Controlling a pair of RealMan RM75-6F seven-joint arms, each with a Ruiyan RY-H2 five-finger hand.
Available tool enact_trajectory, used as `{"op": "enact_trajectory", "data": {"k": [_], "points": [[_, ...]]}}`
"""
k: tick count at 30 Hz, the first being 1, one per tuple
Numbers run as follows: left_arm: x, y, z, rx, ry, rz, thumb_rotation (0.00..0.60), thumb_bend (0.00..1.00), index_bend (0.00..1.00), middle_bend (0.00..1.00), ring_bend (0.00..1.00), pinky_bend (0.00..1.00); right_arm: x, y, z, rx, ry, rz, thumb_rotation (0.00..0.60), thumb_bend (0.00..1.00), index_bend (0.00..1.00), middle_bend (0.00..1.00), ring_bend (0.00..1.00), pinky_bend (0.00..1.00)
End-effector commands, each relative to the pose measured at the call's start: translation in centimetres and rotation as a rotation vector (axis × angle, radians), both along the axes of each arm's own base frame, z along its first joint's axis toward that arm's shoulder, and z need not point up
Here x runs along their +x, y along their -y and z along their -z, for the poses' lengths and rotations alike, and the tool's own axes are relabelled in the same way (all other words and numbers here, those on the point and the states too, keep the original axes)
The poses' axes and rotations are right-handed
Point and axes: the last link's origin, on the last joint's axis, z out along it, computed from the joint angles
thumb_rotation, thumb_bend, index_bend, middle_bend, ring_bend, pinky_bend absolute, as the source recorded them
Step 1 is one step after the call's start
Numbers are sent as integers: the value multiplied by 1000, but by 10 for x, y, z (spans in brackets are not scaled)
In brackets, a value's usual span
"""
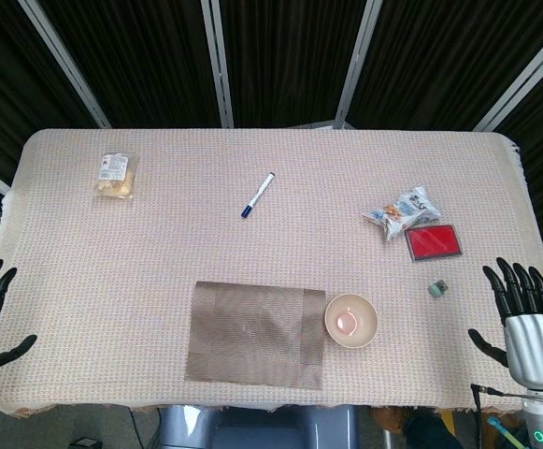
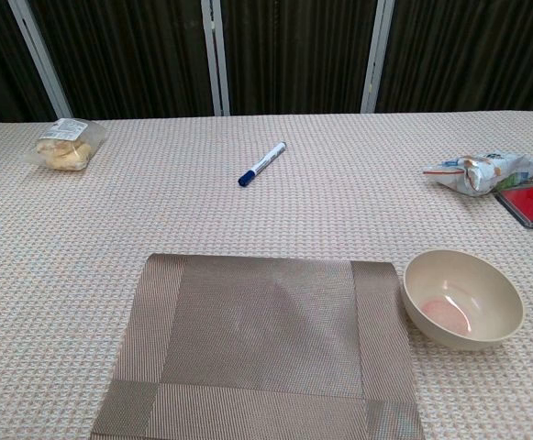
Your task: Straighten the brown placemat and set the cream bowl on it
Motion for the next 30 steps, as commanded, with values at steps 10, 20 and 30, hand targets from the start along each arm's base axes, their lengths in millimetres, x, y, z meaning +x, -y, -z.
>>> {"op": "enact_trajectory", "data": {"k": [10,20,30], "points": [[4,-5,2,-11,14,12,600,0,0,0,0,0,1,7,31,225,38,-37,600,0,113,0,0,0],[2,-13,9,-22,-11,-28,600,0,0,0,0,0,11,24,77,549,13,-132,600,0,426,0,0,0],[-6,-17,7,0,-19,-75,600,0,0,0,0,0,23,38,128,659,-15,-123,600,16,428,0,0,0]]}}
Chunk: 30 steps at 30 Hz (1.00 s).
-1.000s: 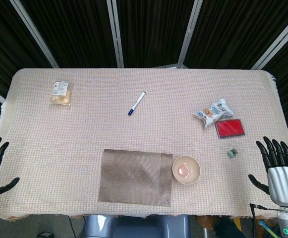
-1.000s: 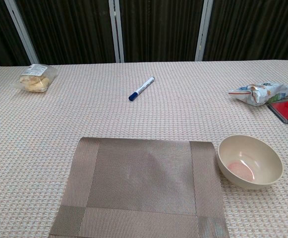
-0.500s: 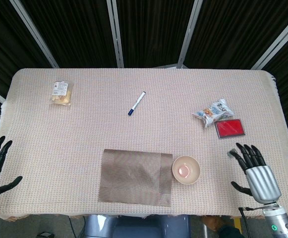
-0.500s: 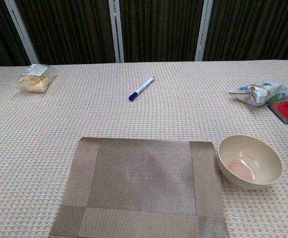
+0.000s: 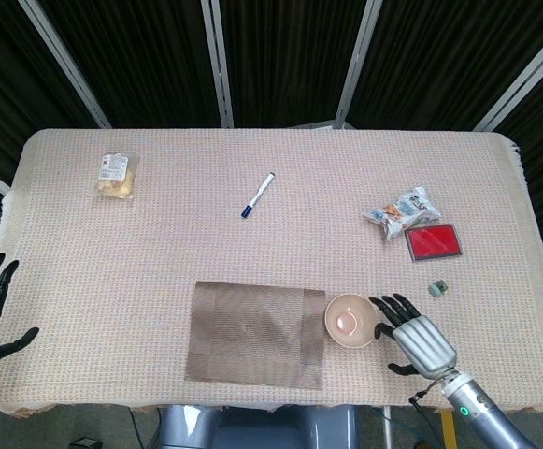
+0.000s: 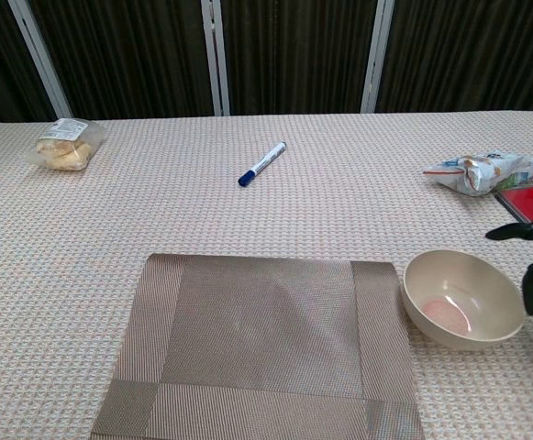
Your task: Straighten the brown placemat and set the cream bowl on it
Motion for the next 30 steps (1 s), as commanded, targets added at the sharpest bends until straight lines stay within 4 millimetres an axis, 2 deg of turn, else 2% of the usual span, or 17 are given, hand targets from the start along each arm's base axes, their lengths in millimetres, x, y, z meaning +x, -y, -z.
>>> {"op": "enact_trajectory", "data": {"k": [1,9,20,26,30], "points": [[-2,-2,1,0,-2,-10,600,0,0,0,0,0,9,6,13,8,12,-13,600,16,428,0,0,0],[-3,-4,0,6,1,-13,600,0,0,0,0,0,32,13,17,-44,57,-57,600,52,428,0,0,0],[-4,-4,-2,7,6,-14,600,0,0,0,0,0,24,8,33,-6,-29,-36,600,67,435,0,0,0],[-4,-4,-3,9,10,-13,600,0,0,0,0,0,21,10,42,-10,-35,-31,600,217,487,0,0,0],[-4,-3,-4,13,12,-12,600,0,0,0,0,0,21,11,45,-15,-24,-26,600,294,590,0,0,0]]}}
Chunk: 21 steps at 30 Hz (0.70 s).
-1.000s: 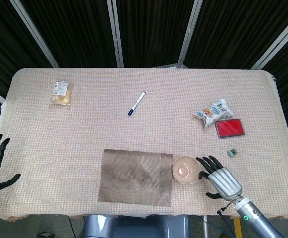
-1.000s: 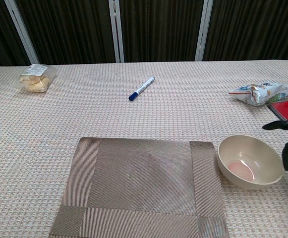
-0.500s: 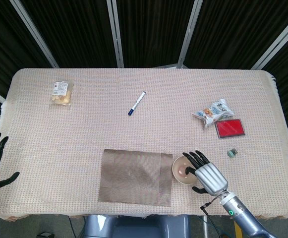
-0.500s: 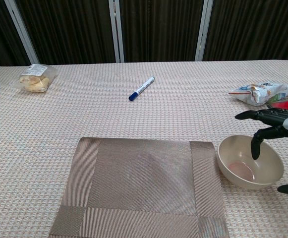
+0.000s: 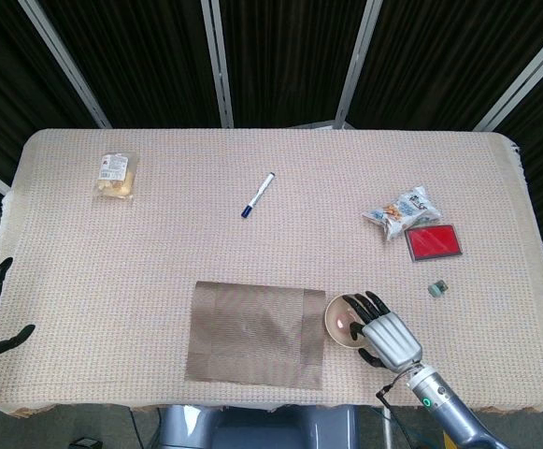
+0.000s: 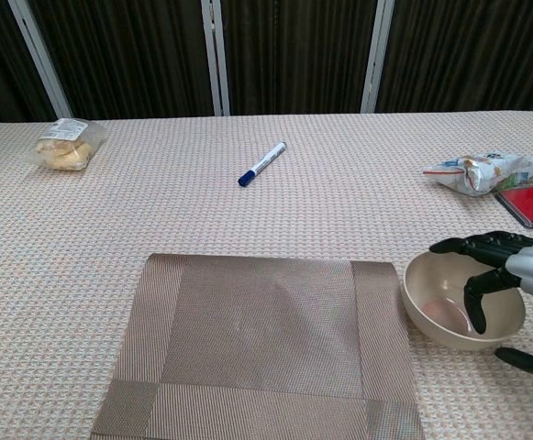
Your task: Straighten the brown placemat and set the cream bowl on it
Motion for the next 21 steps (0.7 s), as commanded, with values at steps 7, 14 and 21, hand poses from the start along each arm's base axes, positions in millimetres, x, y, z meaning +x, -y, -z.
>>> {"op": "enact_trajectory", "data": {"k": [7,14,21], "points": [[-1,0,-2,3,6,-1,600,0,0,0,0,0,4,7,-3,-22,85,22,600,334,698,0,0,0],[-1,0,-4,6,14,-1,600,0,0,0,0,0,12,30,-31,-136,168,20,600,367,699,3,0,0],[1,1,-5,1,23,8,600,0,0,0,0,0,1,90,-68,-292,66,92,600,368,699,5,0,0]]}}
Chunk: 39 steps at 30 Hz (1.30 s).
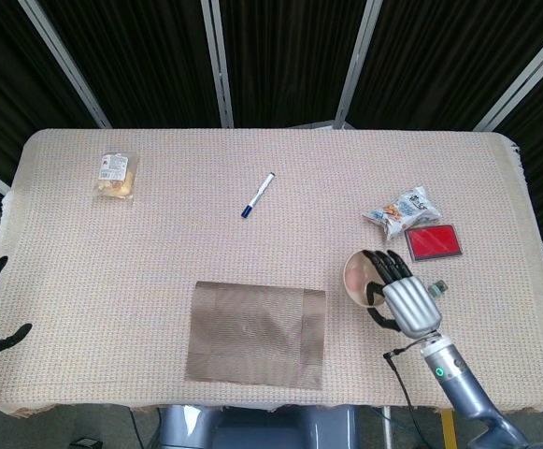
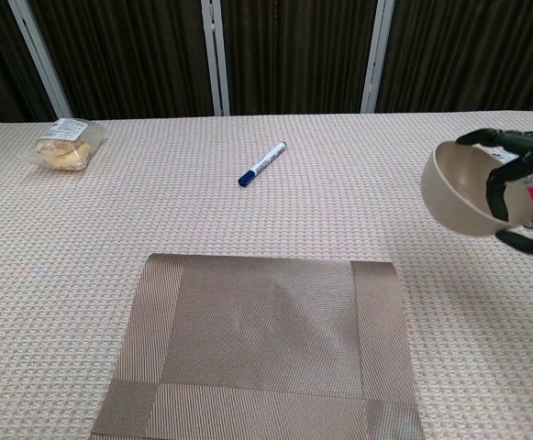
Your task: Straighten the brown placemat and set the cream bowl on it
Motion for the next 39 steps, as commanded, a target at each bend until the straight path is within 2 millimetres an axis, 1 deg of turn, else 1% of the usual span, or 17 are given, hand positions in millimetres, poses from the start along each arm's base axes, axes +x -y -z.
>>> {"op": "enact_trajectory", "data": {"k": [1,3,9,14,17,25,29,32,33,34,35,36,37,39], "points": [[1,0,0,-4,4,4,600,0,0,0,0,0,-14,47,-25,-93,-106,90,600,369,699,6,0,0],[1,0,0,-6,5,5,600,0,0,0,0,0,-20,59,-29,-106,-136,137,600,372,699,6,0,0],[1,0,-1,-7,10,6,600,0,0,0,0,0,-43,84,-39,-123,-203,274,600,374,700,8,0,0],[0,0,-1,-11,12,2,600,0,0,0,0,0,-54,90,-41,-138,-238,318,600,374,699,9,0,0],[0,-1,0,-18,14,0,600,0,0,0,0,0,-61,92,-39,-140,-268,353,600,374,699,8,0,0],[0,-1,0,-20,15,-2,600,0,0,0,0,0,-70,96,-36,-140,-286,397,600,373,699,8,0,0],[0,-1,0,-21,17,-3,600,0,0,0,0,0,-78,95,-32,-122,-296,429,600,374,689,8,0,0],[0,-1,0,-22,16,-5,600,0,0,0,0,0,-82,95,-31,-122,-294,444,600,349,604,4,0,0],[0,-1,1,-23,16,-6,600,0,0,0,0,0,-83,94,-31,-120,-295,448,600,305,548,2,0,0],[-1,-1,1,-24,16,-7,600,0,0,0,0,0,-83,94,-32,-120,-297,451,600,225,481,0,0,0],[-1,-2,1,-25,16,-8,600,0,0,0,0,0,-84,94,-32,-124,-296,454,600,160,435,0,0,0],[-1,-2,1,-25,16,-9,600,0,0,0,0,0,-83,94,-33,-126,-290,454,600,69,371,0,0,0],[-1,-2,1,-25,17,-8,600,0,0,0,0,0,-82,93,-34,-134,-276,454,600,17,327,0,0,0],[-1,-2,1,-25,17,-8,600,0,0,0,0,0,-81,92,-36,-140,-265,450,600,0,294,0,0,0]]}}
